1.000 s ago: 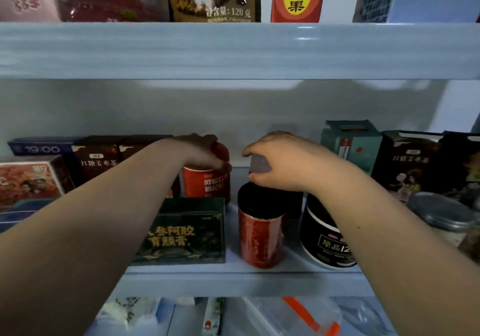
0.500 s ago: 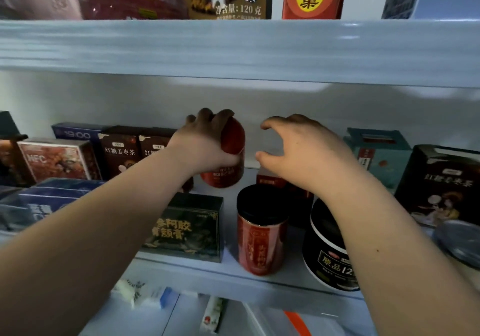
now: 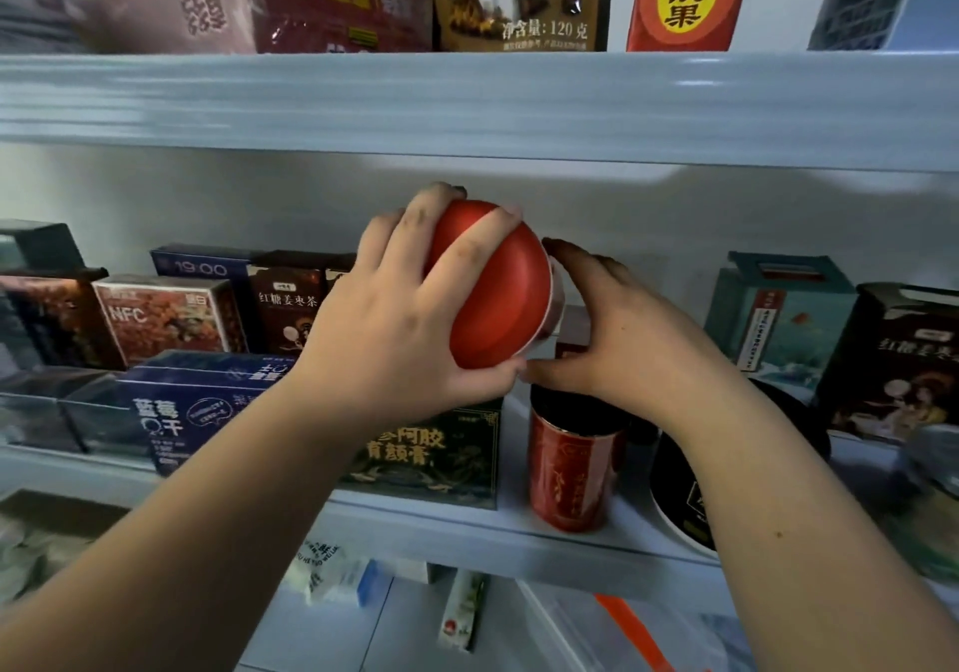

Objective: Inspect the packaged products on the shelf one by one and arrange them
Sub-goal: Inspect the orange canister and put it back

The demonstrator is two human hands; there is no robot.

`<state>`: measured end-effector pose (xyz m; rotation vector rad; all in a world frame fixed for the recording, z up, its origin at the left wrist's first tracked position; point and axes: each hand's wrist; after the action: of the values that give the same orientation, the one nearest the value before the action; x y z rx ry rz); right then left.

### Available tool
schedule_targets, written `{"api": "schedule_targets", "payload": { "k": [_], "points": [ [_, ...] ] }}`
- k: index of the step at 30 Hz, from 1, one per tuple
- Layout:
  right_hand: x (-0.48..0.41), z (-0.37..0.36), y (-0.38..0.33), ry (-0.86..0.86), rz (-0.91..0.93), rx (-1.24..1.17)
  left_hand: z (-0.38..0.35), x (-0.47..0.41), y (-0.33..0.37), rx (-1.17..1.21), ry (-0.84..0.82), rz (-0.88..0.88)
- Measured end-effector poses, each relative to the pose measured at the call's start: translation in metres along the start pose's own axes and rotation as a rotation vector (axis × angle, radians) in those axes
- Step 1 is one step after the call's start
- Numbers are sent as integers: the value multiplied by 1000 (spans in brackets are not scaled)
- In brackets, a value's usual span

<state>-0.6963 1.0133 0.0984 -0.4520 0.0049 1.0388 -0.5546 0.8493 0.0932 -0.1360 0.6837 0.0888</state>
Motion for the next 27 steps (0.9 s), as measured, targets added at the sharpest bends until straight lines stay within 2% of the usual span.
{"api": "schedule_targets", "payload": {
  "k": [3, 9, 12, 17, 21, 27],
  "points": [
    [5, -1, -7, 22, 92, -98, 18, 14, -3, 109, 30, -45],
    [32, -17, -31, 14, 246, -369, 53, 41, -22, 566, 73, -124],
    [47, -46, -52, 82, 266, -617, 57, 54, -26, 949, 167, -11],
    [61, -101, -87, 150, 271, -983, 45, 85, -16, 1286, 309, 139],
    [73, -127, -109, 72, 246, -1217, 25, 126, -20, 1447, 250, 269],
    [83, -152, -142, 59, 187, -1311, 18, 179, -27, 1594, 87, 329]
  ]
}}
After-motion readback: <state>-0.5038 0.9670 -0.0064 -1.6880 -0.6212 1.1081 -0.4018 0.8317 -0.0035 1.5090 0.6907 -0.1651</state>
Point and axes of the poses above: each hand's wrist, its own x-axis away from the middle knuckle, its own z-axis out of the back of the hand, y = z × x, and after that the axes turned 13 degrees about -y, right-handed
